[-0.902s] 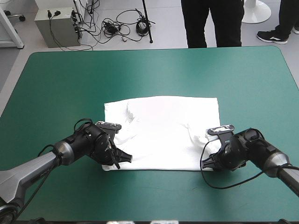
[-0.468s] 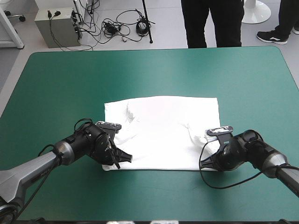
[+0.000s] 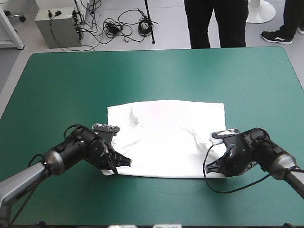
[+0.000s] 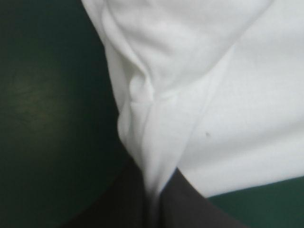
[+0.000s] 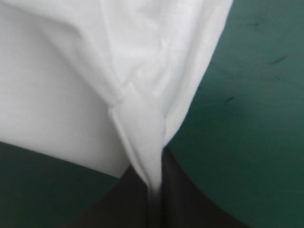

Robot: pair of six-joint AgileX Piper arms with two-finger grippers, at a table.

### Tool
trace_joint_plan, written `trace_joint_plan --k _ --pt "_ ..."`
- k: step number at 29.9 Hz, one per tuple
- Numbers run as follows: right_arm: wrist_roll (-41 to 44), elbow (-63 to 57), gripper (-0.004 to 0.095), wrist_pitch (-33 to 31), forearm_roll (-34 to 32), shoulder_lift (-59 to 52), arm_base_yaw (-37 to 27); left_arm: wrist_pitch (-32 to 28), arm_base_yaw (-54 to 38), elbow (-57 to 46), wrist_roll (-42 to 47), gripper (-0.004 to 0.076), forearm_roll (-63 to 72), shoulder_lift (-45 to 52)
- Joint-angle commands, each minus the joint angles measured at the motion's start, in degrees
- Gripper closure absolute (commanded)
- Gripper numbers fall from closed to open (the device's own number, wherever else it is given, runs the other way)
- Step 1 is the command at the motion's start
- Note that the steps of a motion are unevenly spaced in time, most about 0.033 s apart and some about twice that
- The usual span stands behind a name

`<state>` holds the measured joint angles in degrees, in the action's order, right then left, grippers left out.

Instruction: Fold the cloth

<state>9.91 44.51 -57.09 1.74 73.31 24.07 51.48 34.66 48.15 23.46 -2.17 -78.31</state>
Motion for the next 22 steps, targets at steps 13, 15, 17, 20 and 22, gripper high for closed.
trace_joint_plan --k 13,15,17,20,22 --pt "3.08 15.93 0.0925 -6.94 0.29 -8.27 -0.04 2.15 0.10 9.42 3.45 0.0733 -3.24 11.14" --pt "4.21 17.08 0.0925 -5.27 -1.74 -7.56 -0.04 0.30 0.10 9.42 6.19 0.0733 -5.96 10.92" --pt "5.25 18.32 0.0925 -3.73 -3.76 -6.54 -0.04 -1.45 0.10 9.42 7.76 0.0733 -8.65 10.51" --pt "5.81 20.14 0.0925 -1.33 -6.79 -4.37 -0.14 -4.20 0.00 9.42 10.50 0.0733 -12.84 9.65" --pt "6.63 21.51 0.0925 0.36 -9.24 -2.52 -0.14 -6.76 0.00 9.51 13.31 0.0733 -16.43 8.98"
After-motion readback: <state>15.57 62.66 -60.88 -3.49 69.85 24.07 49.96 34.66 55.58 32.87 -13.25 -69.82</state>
